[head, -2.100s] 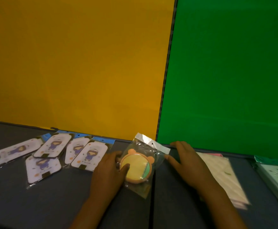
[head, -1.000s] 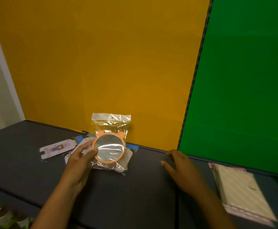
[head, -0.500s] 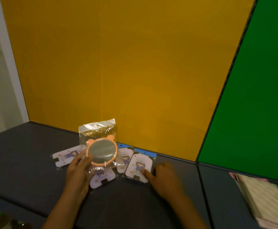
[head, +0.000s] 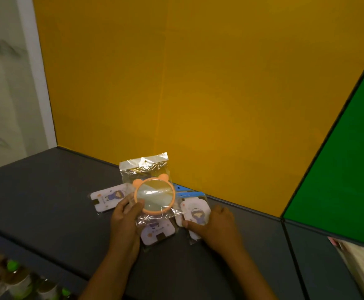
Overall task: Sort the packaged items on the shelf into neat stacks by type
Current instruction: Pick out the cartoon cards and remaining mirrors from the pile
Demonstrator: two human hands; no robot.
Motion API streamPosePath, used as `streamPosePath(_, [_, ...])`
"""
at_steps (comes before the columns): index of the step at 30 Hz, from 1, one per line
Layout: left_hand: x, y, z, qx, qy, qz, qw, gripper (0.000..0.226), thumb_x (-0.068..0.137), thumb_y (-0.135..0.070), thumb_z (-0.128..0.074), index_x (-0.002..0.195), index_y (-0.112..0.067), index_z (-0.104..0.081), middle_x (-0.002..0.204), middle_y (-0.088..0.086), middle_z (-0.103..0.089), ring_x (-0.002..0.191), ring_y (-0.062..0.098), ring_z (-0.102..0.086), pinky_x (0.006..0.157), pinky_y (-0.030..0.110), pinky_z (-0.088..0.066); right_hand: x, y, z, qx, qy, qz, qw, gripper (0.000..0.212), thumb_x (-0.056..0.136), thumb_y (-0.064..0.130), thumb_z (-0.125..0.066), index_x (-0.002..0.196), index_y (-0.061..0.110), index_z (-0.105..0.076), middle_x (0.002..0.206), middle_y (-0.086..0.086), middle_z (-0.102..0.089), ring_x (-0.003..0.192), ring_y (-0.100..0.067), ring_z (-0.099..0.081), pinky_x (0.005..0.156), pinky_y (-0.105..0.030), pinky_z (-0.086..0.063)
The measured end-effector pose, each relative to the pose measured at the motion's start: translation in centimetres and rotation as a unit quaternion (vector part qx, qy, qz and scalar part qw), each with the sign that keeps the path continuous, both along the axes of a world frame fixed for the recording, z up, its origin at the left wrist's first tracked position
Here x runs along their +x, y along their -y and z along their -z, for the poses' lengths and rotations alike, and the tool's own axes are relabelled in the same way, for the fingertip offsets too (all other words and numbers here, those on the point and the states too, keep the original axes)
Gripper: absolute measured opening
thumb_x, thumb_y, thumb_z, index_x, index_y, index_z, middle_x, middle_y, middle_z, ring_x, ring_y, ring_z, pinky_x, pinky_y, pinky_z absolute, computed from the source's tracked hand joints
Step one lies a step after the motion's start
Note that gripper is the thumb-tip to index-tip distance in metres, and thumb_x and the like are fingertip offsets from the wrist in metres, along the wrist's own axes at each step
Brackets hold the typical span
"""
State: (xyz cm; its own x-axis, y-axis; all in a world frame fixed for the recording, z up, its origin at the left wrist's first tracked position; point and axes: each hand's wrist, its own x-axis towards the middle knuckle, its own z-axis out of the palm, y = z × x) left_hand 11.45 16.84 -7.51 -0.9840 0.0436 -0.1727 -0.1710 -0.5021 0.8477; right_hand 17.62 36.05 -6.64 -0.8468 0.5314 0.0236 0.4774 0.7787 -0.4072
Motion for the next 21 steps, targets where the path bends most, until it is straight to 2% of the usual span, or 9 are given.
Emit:
streamPosePath(3, [0.0, 0.1, 0.0, 0.008, 0.002, -0.005, 1.000, 0.025, 0.091, -0.013, -0.057, 0.114, -0.023, -0.056, 0.105, 0.005, -0.063, 0.092, 0.029, -0.065, 0.075, 0.047, -0.055, 0.0, -0.4, -0.4, -0.087, -0.029, 0.006, 0.996, 0.096, 0.060, 0.064, -0.078, 0.132, 0.017, -0.035, 0.130, -0.006, -0.054, 0.116, -0.023, -0.056, 0.090, -0.036, -0.053])
streamPosePath(6, [0.1, 0.2, 0.0, -0.001, -0.005, -0.011, 1.000, 0.029, 0.092, -0.013, -0.057, 0.119, -0.020, -0.055, 0.104, 0.006, -0.063, 0.091, 0.030, -0.065, 0.074, 0.047, -0.055, 0.3, -1.5, -0.9, -0.170, -0.056, 0.003, 0.984, 0.070, 0.069, 0.040, -0.083, 0.119, 0.018, -0.039, 0.123, -0.006, -0.061, 0.106, -0.023, -0.064, 0.085, -0.041, -0.058])
streamPosePath(9, [0.1, 0.3, 0.0, -0.014, -0.012, -0.022, 1.000, 0.037, 0.091, -0.011, -0.058, 0.126, -0.020, -0.053, 0.105, 0.004, -0.063, 0.091, 0.030, -0.065, 0.071, 0.046, -0.056, 1.5, -2.6, -1.7, -0.253, -0.071, 0.011, 0.965, 0.034, 0.085, 0.018, -0.071, 0.105, 0.020, -0.043, 0.116, -0.006, -0.065, 0.097, -0.020, -0.068, 0.082, -0.042, -0.059])
streamPosePath(11, [0.1, 0.3, -0.1, -0.032, -0.028, -0.028, 0.999, 0.037, 0.089, -0.010, -0.060, 0.123, -0.025, -0.053, 0.111, 0.005, -0.062, 0.093, 0.029, -0.065, 0.067, 0.043, -0.055, 2.5, -3.2, -2.3, -0.322, -0.086, 0.018, 0.943, 0.021, 0.092, 0.008, -0.057, 0.102, 0.023, -0.046, 0.107, -0.005, -0.068, 0.089, -0.017, -0.069, 0.078, -0.040, -0.060])
streamPosePath(13, [0.3, 0.3, -0.4, -0.053, -0.057, -0.024, 0.997, 0.036, 0.088, -0.011, -0.062, 0.120, -0.027, -0.054, 0.117, 0.005, -0.061, 0.098, 0.027, -0.064, 0.067, 0.041, -0.055, 3.7, -3.6, -3.0, -0.347, -0.099, 0.019, 0.933, 0.022, 0.095, 0.004, -0.049, 0.105, 0.023, -0.049, 0.096, 0.001, -0.068, 0.081, -0.011, -0.068, 0.065, -0.027, -0.057])
streamPosePath(15, [0.6, 0.2, -0.9, -0.061, -0.079, -0.020, 0.995, 0.040, 0.087, -0.012, -0.064, 0.124, -0.023, -0.054, 0.121, 0.005, -0.060, 0.101, 0.025, -0.063, 0.070, 0.042, -0.055, 4.9, -4.4, -3.4, -0.352, -0.119, 0.018, 0.928, 0.025, 0.095, 0.003, -0.048, 0.112, 0.022, -0.051, 0.097, 0.003, -0.066, 0.081, -0.010, -0.068, 0.056, -0.019, -0.052])
streamPosePath(18, [1.6, -0.6, -1.8, -0.066, -0.092, -0.007, 0.994, 0.048, 0.085, -0.014, -0.067, 0.129, -0.024, -0.052, 0.121, 0.003, -0.061, 0.100, 0.021, -0.063, 0.077, 0.045, -0.055, 7.0, -5.6, -3.8, -0.365, -0.160, 0.023, 0.917, 0.034, 0.092, 0.000, -0.052, 0.118, 0.023, -0.051, 0.105, -0.002, -0.066, 0.085, -0.016, -0.070, 0.055, -0.019, -0.053])
streamPosePath(21, [3.4, -2.0, -2.7, -0.060, -0.099, 0.017, 0.993, 0.042, 0.083, -0.014, -0.069, 0.119, -0.030, -0.056, 0.113, -0.002, -0.064, 0.095, 0.016, -0.062, 0.081, 0.047, -0.054, 9.6, -7.1, -4.4, -0.361, -0.202, 0.024, 0.910, 0.040, 0.090, 0.000, -0.056, 0.120, 0.025, -0.051, 0.100, -0.003, -0.070, 0.089, -0.018, -0.071, 0.064, -0.026, -0.055])
